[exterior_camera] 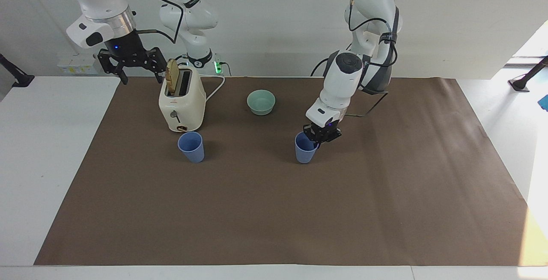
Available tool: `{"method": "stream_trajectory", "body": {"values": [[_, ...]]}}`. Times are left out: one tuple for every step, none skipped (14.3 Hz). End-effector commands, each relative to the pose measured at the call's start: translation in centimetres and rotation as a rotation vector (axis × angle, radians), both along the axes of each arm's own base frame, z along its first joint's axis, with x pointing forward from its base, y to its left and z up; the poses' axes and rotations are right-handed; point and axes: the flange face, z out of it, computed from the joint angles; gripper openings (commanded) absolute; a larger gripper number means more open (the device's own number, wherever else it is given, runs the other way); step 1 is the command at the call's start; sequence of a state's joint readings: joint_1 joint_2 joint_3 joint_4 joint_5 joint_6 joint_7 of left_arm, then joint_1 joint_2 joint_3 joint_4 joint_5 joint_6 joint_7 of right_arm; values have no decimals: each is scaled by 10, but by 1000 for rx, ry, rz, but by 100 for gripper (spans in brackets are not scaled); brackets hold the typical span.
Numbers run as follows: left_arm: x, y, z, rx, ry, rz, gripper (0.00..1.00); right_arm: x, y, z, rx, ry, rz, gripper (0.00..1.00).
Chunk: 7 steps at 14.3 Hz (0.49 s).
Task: Stack blue cups with both arms
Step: 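Carry the blue cup toward the table center and set it down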
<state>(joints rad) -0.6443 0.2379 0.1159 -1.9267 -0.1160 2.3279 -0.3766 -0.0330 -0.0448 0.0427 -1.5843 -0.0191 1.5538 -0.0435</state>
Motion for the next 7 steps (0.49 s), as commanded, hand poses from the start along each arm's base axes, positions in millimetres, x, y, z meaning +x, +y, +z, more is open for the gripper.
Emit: {"method": "stream_trajectory", "body": {"values": [[-8, 3, 0, -7, 10, 9, 0, -6, -3, 1, 7, -21, 9, 100], [-10, 4, -2, -4, 19, 9, 12, -6, -3, 0, 7, -19, 7, 100], [-10, 4, -2, -3, 22, 9, 32, -6, -3, 0, 7, -19, 7, 100], [-10, 5, -3, -1, 24, 10, 62, -6, -3, 0, 7, -19, 7, 100], [-9, 5, -2, -1, 22, 7, 100, -6, -3, 0, 7, -19, 7, 100], [-8, 7, -2, 1, 24, 4, 100, -6, -3, 0, 7, -19, 9, 100], [-7, 9, -2, 5, 30, 7, 100, -7, -3, 0, 8, -19, 9, 100]]}}
